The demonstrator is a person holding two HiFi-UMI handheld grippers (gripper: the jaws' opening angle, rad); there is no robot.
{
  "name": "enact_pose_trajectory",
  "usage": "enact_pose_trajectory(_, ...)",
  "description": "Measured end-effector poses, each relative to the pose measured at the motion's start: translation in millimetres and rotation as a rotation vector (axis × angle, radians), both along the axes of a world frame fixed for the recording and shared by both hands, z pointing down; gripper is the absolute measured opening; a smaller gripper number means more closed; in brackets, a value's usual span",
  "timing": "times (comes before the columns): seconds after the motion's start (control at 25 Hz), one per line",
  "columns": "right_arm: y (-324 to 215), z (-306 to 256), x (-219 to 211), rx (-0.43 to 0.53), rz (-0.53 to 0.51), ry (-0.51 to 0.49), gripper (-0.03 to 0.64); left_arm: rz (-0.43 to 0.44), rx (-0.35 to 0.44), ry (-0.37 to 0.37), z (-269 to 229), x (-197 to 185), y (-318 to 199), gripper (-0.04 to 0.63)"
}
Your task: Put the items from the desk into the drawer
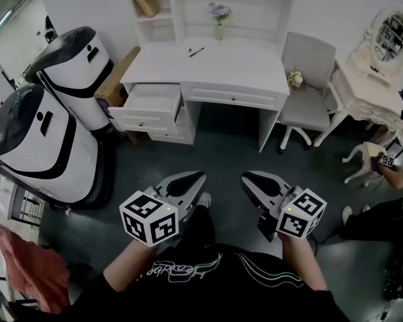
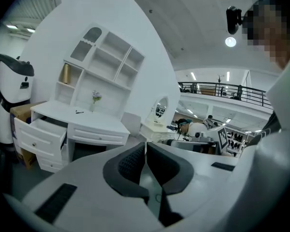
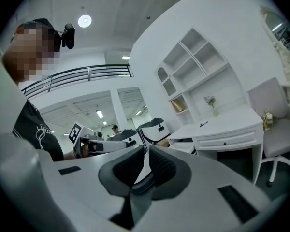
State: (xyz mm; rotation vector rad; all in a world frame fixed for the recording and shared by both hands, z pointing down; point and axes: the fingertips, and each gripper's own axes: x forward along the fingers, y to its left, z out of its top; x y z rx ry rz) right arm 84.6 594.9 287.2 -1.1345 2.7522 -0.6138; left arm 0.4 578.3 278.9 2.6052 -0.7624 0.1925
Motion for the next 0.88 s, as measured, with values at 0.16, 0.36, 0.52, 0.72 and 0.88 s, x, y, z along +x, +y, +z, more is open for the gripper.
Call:
enact_pose_trajectory(0.16,-53,21,13,-0.035,0.015,-0.030,0.060,0.023,-0.018,-0.029,20,14,-52,0.031)
enact_pose_trajectory(0.36,-150,23,10,-0.064,0.041,-0.025,0.060,0.046,-0.044,-0.034,28,7,-151,0.031)
enact_pose_trajectory(0.52,-251,26,2,-0.098,0.037,-0.018,0.060,0.060,-0.066,0.001,27,3,-259,0.031)
enact_pose_trajectory(0.72,-387,23,-4,-0.112,0.043,0.011,0.060,0.073,-0.079,0.016,28,-2,-398,0.031)
enact_pose_trajectory(0.88,-465,18,-10,-0.093,0.058,0.088,0.060,0.023,-0.069,-0.033,35,-11,-492,0.031)
